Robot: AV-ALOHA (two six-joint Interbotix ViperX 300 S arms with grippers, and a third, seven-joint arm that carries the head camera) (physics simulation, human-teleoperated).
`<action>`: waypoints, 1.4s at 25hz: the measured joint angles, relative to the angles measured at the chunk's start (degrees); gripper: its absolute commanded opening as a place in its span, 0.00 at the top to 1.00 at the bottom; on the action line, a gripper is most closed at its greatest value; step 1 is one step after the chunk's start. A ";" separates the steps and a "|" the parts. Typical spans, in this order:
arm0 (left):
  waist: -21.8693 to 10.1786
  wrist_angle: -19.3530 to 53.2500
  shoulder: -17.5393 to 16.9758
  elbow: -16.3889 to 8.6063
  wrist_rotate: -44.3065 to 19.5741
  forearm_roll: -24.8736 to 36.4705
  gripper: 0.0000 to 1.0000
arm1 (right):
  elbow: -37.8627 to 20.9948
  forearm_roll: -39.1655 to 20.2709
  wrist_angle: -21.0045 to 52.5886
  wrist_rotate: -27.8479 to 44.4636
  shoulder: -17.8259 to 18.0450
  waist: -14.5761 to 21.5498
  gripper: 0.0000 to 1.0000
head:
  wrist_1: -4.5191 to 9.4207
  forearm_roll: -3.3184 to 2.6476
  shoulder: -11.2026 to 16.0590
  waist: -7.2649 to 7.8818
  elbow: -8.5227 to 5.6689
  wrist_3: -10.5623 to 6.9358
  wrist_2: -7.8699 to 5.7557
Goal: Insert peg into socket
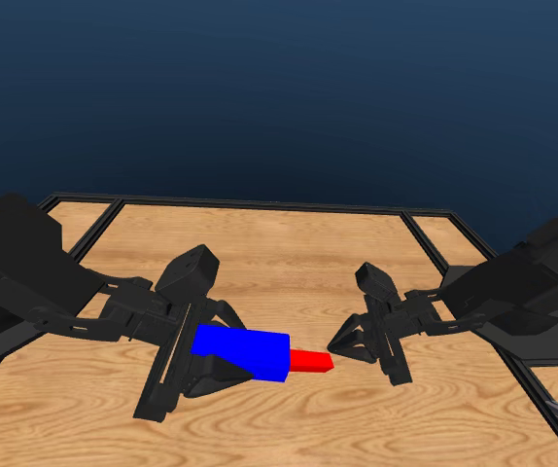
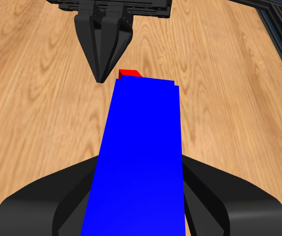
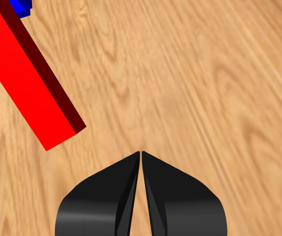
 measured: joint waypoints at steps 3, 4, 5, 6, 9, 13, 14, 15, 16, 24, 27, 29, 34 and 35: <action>0.12 0.12 0.00 0.01 0.17 -0.04 1.00 | -0.29 -0.36 0.59 -1.13 -0.09 -0.17 1.00 | 0.18 -0.14 0.00 -0.42 -0.04 -0.49 -0.02; 0.13 0.00 -0.07 -0.01 0.22 -0.09 1.00 | -0.73 -0.43 1.36 -1.56 -0.12 -0.32 1.00 | 0.24 -0.17 0.00 -0.51 -0.05 -0.58 -0.02; 0.16 0.03 -0.26 -0.01 0.26 -0.11 1.00 | -1.36 -0.66 1.88 -1.78 0.12 -0.19 1.00 | 0.32 -0.18 0.00 -0.56 -0.05 -0.70 -0.04; 0.19 0.08 -0.40 0.03 0.27 -0.07 1.00 | -1.64 -0.84 2.35 -2.03 0.21 -0.29 1.00 | 0.39 -0.18 0.00 -0.57 -0.05 -0.77 -0.07; 0.14 -0.25 -0.82 0.37 0.52 -0.51 1.00 | -2.46 -1.28 3.07 -2.46 0.50 0.17 1.00 | 0.52 -0.17 0.00 -0.49 -0.05 -0.90 -0.17; 0.02 -0.62 -1.09 0.87 0.97 -1.12 1.00 | -4.78 -1.99 5.38 -3.53 0.10 1.95 1.00 | 0.42 -0.14 -0.15 -0.38 -0.05 -1.04 -0.22; -0.08 -0.96 -1.09 1.02 1.01 -1.29 1.00 | -5.11 -2.18 5.69 -4.02 0.02 2.53 1.00 | 0.37 -0.13 -0.21 -0.35 -0.05 -1.05 -0.23; -0.13 -1.08 -1.14 1.04 1.11 -1.43 1.00 | -5.50 -2.35 6.35 -4.58 -0.19 2.81 1.00 | 0.28 -0.12 -0.27 -0.31 -0.05 -1.04 -0.22; -0.15 -1.07 -1.15 1.04 1.18 -1.46 1.00 | -6.37 -2.75 7.13 -5.17 -0.60 2.84 1.00 | 0.17 -0.10 -0.34 -0.26 -0.05 -1.03 -0.21; -0.90 -1.30 -1.24 1.28 1.96 -2.35 1.00 | -10.93 -7.93 14.18 -9.12 -3.59 0.89 1.00 | -0.16 0.11 -0.78 0.11 -0.05 -1.32 0.30; -0.93 -1.95 -1.27 1.34 2.08 -2.62 1.00 | -13.25 -10.72 17.53 -10.04 -4.01 -0.67 1.00 | -0.20 0.17 -0.78 0.25 -0.05 -1.42 0.45; -1.01 -2.08 -1.39 1.69 1.97 -2.82 1.00 | -15.42 -13.43 20.54 -10.15 -4.02 -1.50 1.00 | -0.18 0.21 -0.78 0.32 -0.05 -1.50 0.58; -1.15 -2.80 -1.35 1.70 2.02 -3.57 1.00 | -20.47 -19.25 25.79 -7.58 -3.45 -2.63 1.00 | -0.21 0.29 -0.78 0.38 -0.05 -1.57 0.95; -1.16 -2.89 -1.34 1.81 2.07 -3.67 1.00 | -21.30 -20.45 27.01 -6.79 -3.33 -2.71 1.00 | -0.21 0.31 -0.78 0.40 -0.05 -1.56 1.02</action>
